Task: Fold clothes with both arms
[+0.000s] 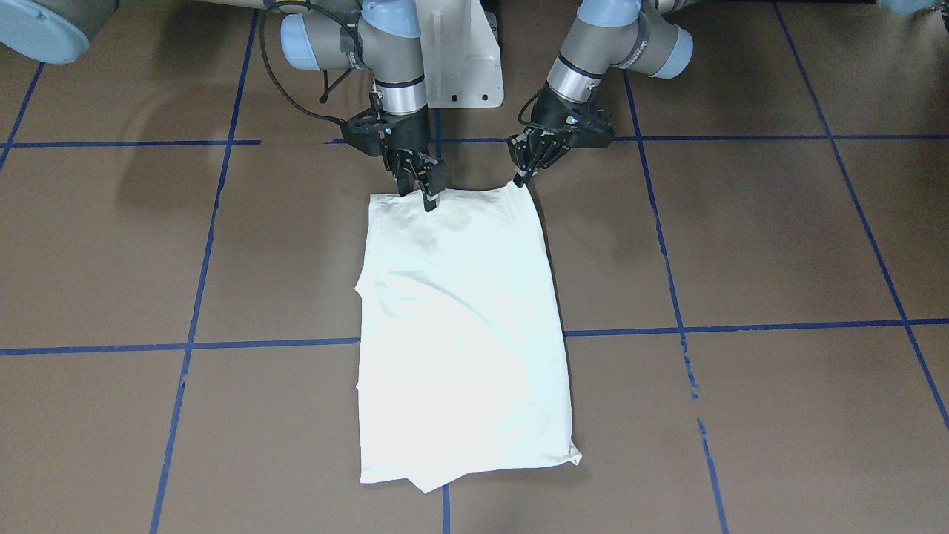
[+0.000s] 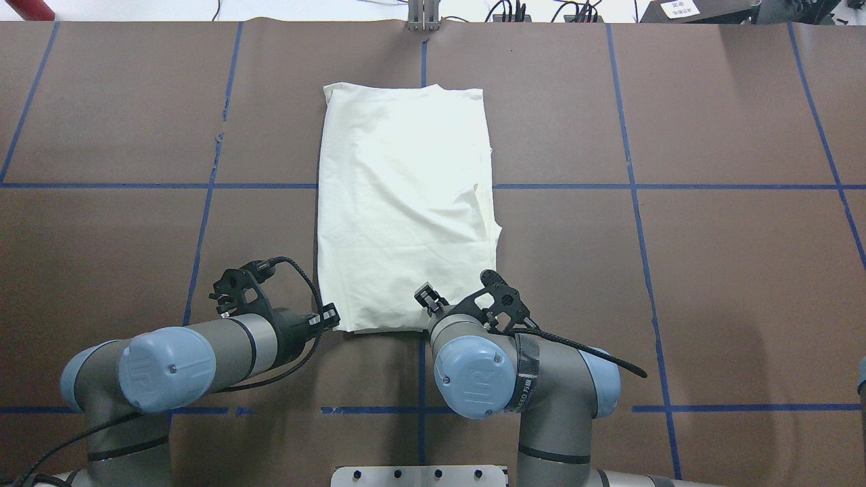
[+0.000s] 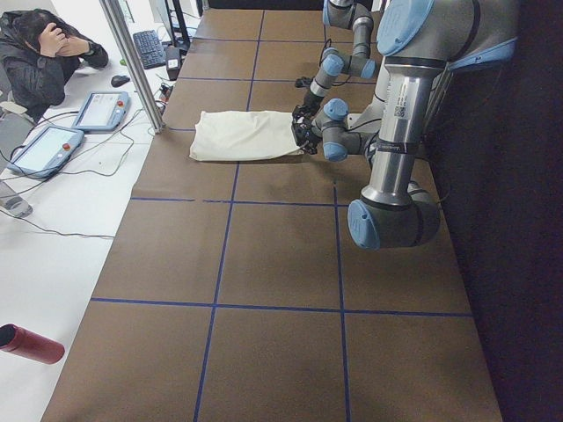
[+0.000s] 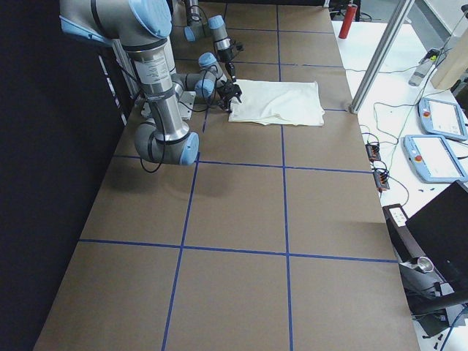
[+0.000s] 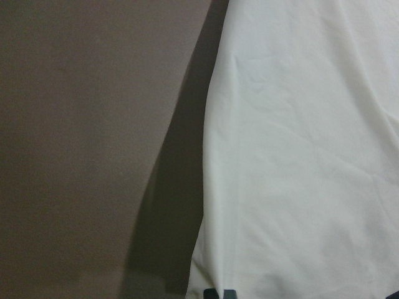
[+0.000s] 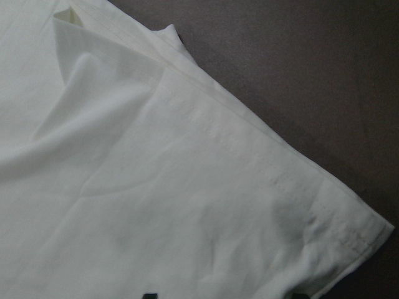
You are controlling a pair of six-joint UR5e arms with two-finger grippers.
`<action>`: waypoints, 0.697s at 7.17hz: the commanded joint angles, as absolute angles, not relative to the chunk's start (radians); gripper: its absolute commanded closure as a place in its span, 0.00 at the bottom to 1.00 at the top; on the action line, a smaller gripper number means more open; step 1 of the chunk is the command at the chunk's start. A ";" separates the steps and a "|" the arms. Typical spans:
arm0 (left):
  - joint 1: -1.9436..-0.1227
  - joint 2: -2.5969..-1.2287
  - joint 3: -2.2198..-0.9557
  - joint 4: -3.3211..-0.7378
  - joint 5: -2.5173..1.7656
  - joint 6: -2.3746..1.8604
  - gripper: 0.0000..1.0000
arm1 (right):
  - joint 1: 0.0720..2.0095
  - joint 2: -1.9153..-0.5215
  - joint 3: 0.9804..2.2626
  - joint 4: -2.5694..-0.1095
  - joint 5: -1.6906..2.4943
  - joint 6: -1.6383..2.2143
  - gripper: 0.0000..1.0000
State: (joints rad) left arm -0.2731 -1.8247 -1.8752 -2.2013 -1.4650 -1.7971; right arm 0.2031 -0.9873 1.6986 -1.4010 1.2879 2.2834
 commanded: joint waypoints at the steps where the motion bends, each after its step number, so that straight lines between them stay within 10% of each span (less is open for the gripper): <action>1: -0.273 -1.827 -1.875 -2.201 -1.465 -1.796 1.00 | 0.204 -0.985 1.687 -1.401 1.282 2.283 0.22; 5: -0.273 -1.829 -1.876 -2.201 -1.465 -1.796 1.00 | 0.206 -0.979 1.686 -1.401 1.266 2.298 0.38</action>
State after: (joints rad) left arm -0.2730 -1.8282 -1.8752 -2.2013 -1.4649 -1.7963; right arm 0.2050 -0.9791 1.6870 -1.4005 1.2723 2.2885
